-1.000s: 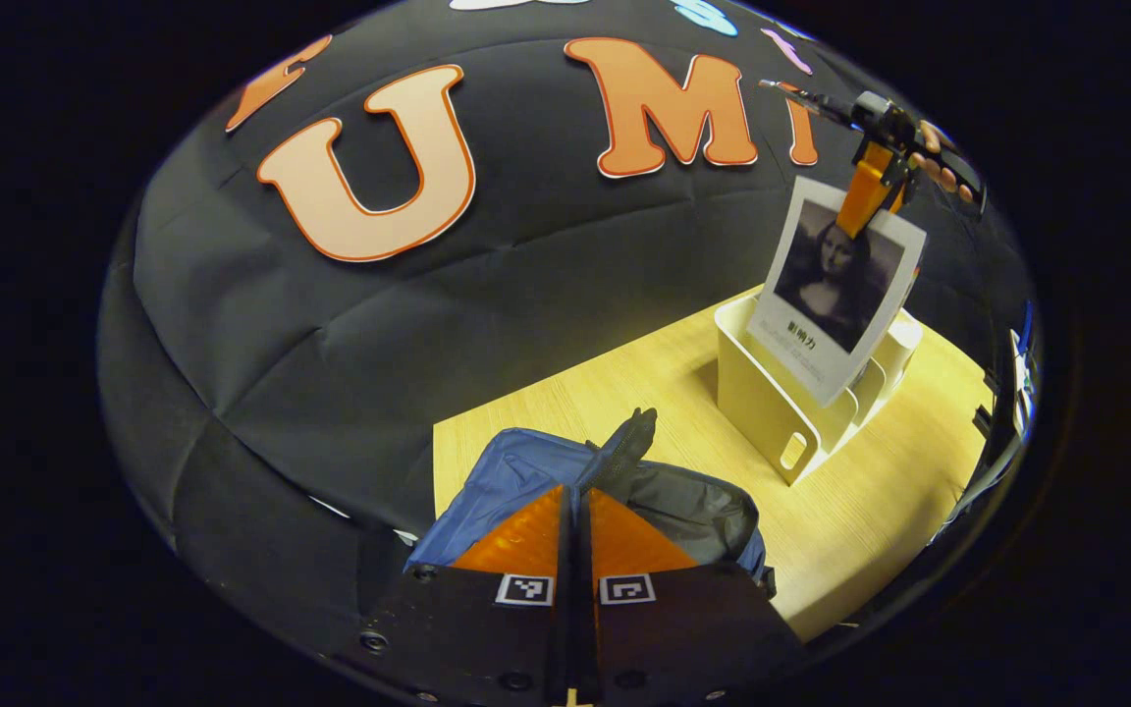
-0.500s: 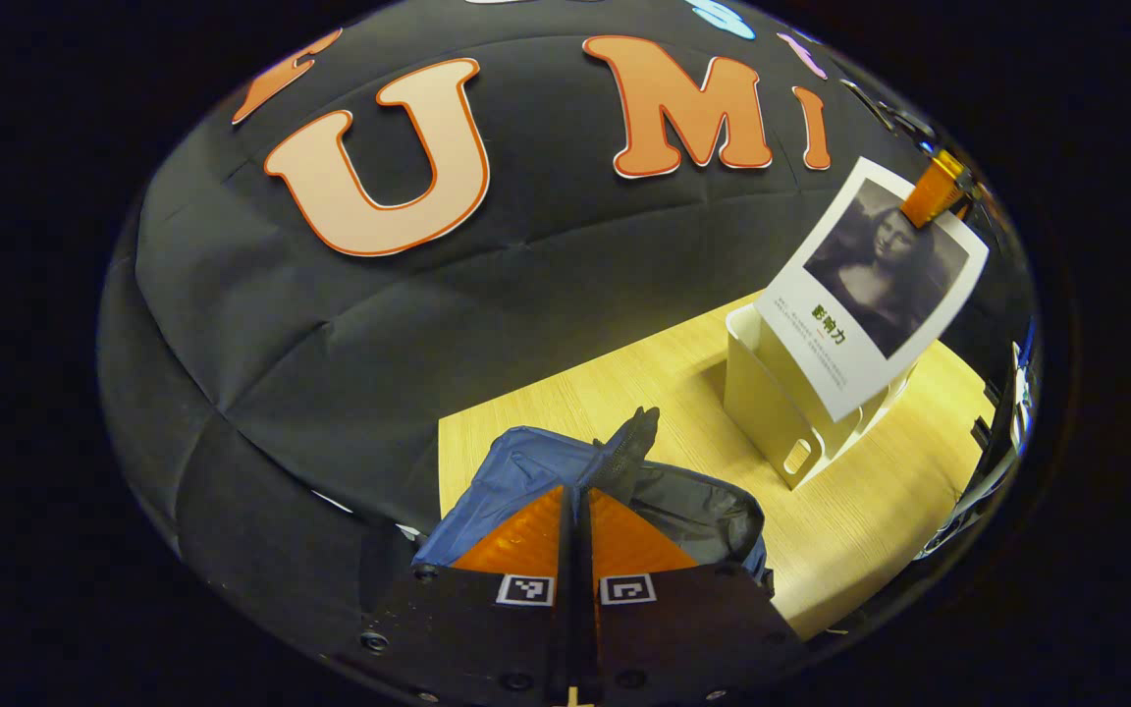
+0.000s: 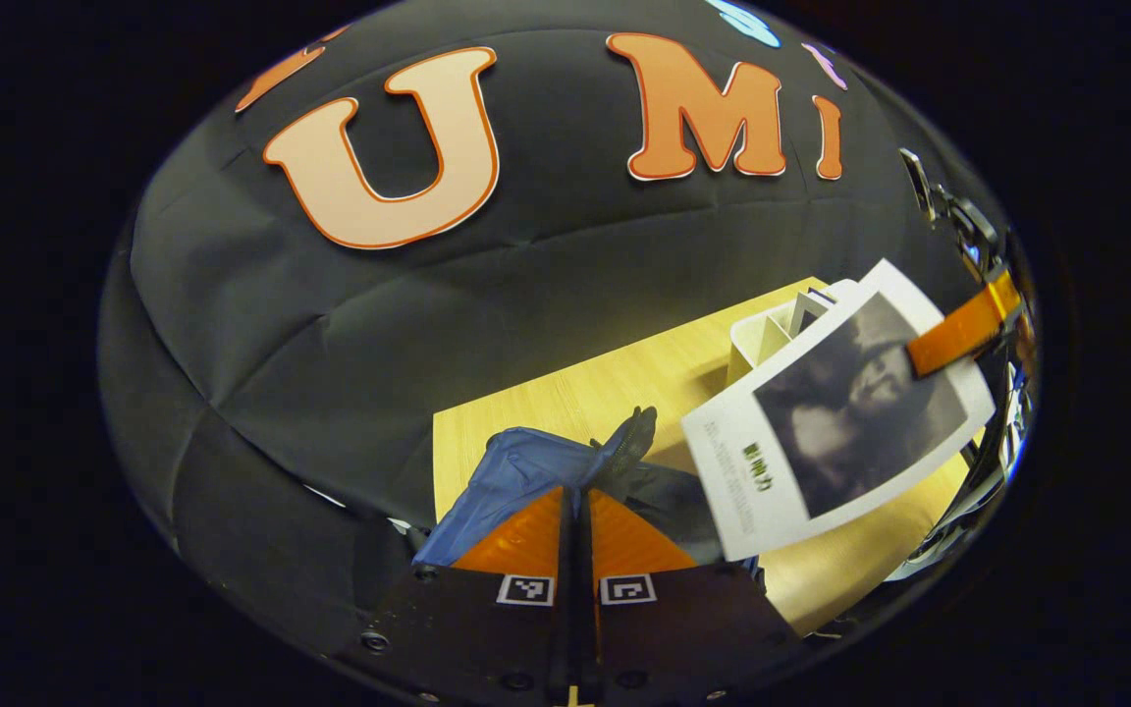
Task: Open the schoolbag, grab two books from the bookshelf and put them into the schoolbag.
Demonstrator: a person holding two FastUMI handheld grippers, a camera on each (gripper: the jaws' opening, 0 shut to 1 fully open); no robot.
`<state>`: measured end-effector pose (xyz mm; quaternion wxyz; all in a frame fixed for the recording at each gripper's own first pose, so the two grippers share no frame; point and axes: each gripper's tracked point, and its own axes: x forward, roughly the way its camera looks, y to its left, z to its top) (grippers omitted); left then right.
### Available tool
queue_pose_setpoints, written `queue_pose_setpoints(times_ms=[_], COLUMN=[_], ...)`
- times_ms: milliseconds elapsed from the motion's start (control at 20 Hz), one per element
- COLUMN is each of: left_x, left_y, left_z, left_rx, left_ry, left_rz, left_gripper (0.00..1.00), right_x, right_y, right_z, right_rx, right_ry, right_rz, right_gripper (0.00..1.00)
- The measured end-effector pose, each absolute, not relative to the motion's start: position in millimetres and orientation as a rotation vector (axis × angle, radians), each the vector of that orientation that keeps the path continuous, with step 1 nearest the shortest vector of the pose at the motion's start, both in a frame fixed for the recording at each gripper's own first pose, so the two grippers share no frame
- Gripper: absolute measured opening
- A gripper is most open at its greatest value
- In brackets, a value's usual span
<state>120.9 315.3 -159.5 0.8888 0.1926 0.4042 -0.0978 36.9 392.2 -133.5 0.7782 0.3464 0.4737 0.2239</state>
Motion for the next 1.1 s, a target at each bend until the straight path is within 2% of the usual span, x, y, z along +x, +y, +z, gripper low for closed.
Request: queue_pose_setpoints(times_ms=[500,1100], left_x=[116,98], left_y=[305,292], left_z=[-165,-170], left_rx=[0.353,0.306], left_ry=[0.859,0.857], left_rz=[-0.237,-0.301], left_gripper=[0.03,0.03], right_x=[21,33], right_y=[475,567], right_z=[-203,-266], right_rx=[0.821,0.794], right_ry=[1.017,1.037], right_rz=[0.368,0.375], right_gripper=[0.29,0.29])
